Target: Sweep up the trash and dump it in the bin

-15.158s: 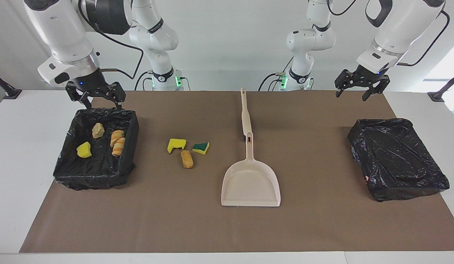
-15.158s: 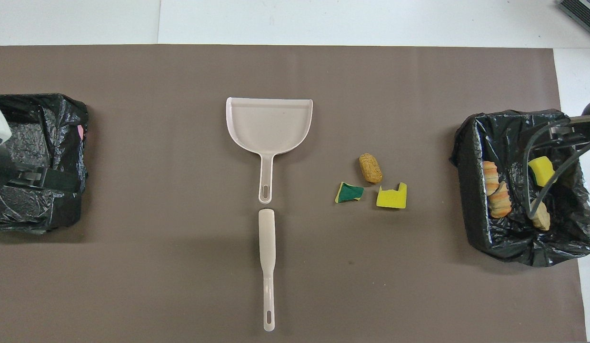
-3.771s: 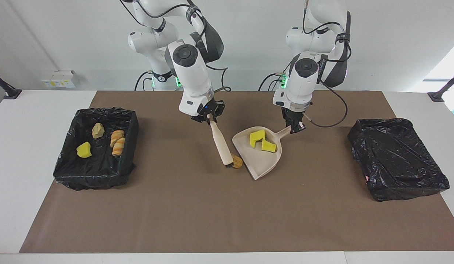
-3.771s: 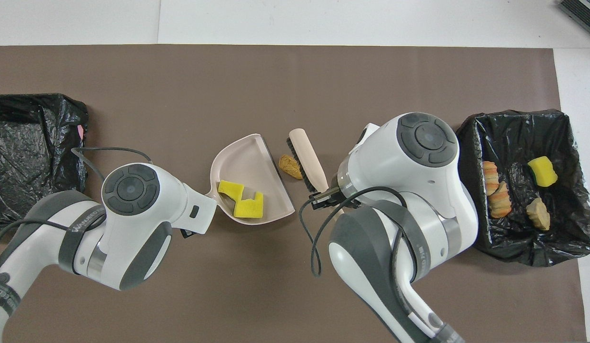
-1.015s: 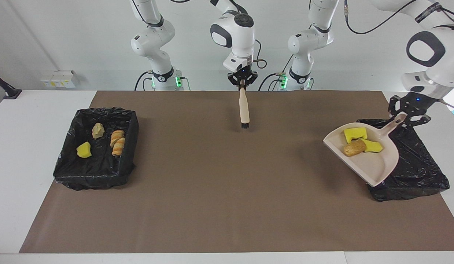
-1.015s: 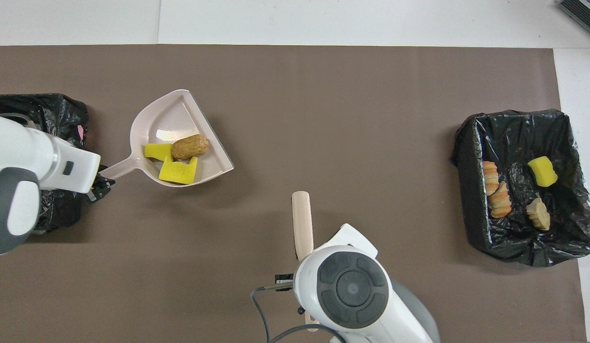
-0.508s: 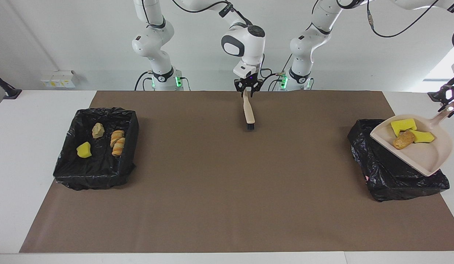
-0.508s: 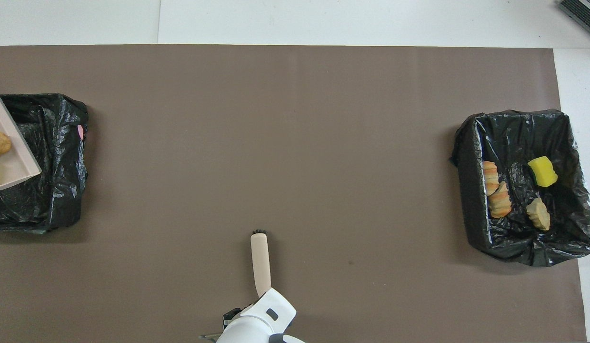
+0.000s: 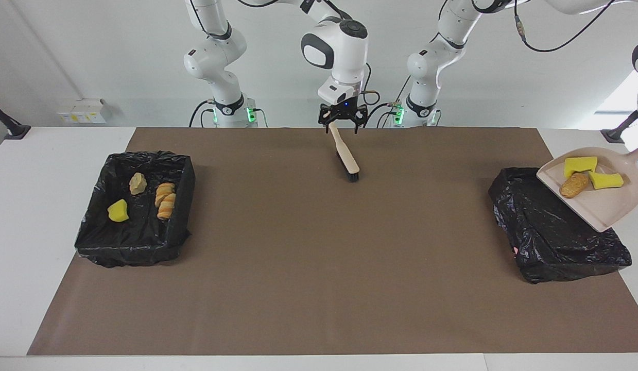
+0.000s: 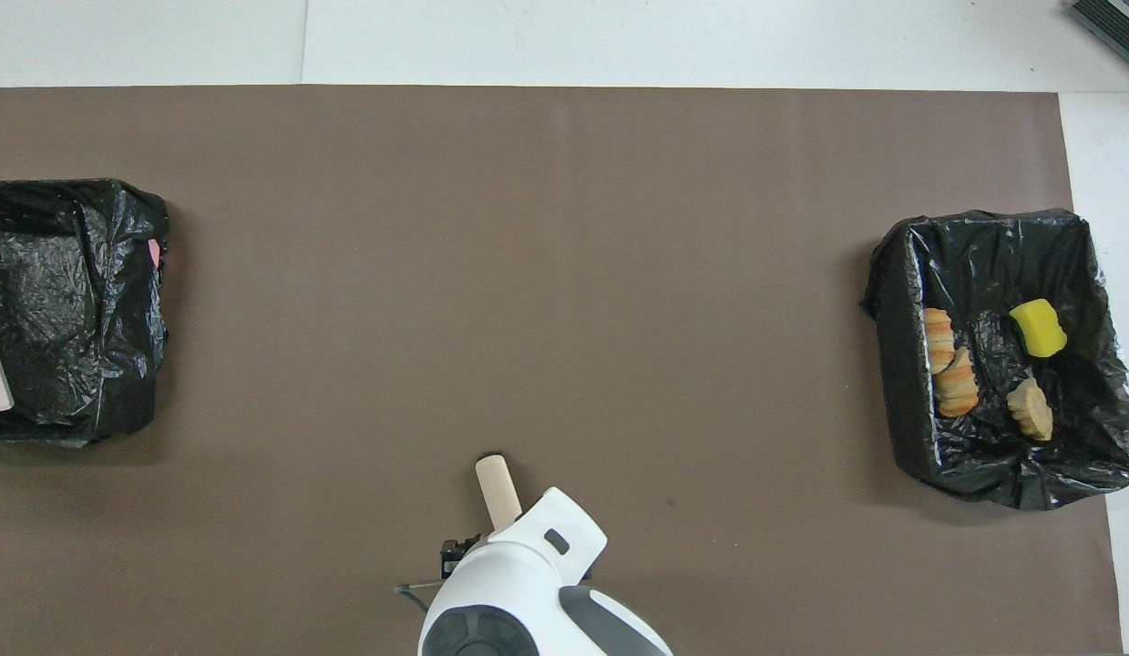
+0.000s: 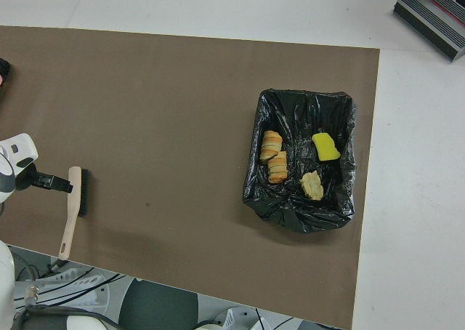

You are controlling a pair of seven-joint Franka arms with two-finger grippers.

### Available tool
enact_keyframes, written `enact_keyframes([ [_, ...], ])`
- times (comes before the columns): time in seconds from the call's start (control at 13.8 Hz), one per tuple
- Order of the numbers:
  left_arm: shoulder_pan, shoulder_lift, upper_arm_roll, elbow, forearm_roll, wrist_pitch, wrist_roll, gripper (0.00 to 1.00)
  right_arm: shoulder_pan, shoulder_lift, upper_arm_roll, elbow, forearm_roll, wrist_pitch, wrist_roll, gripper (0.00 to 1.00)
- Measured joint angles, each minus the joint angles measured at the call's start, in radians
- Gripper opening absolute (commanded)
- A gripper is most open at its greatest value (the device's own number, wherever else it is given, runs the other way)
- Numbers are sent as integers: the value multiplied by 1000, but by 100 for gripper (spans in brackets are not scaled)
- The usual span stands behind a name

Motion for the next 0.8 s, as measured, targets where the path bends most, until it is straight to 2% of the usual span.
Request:
enact_keyframes([
  [0.29,-83,2,-1,0,167,-1,-2,0,-153,-28,-9,129,35,-193,-240,100],
  [0.58,-144,4,-1,1,318,-12,-2,0,-350,-29,-14,220,95,-312,-511,100],
  [0.8,-172,5,-1,25,383,-12,-2,0,-492,-29,-17,258,97,-358,-703,100],
])
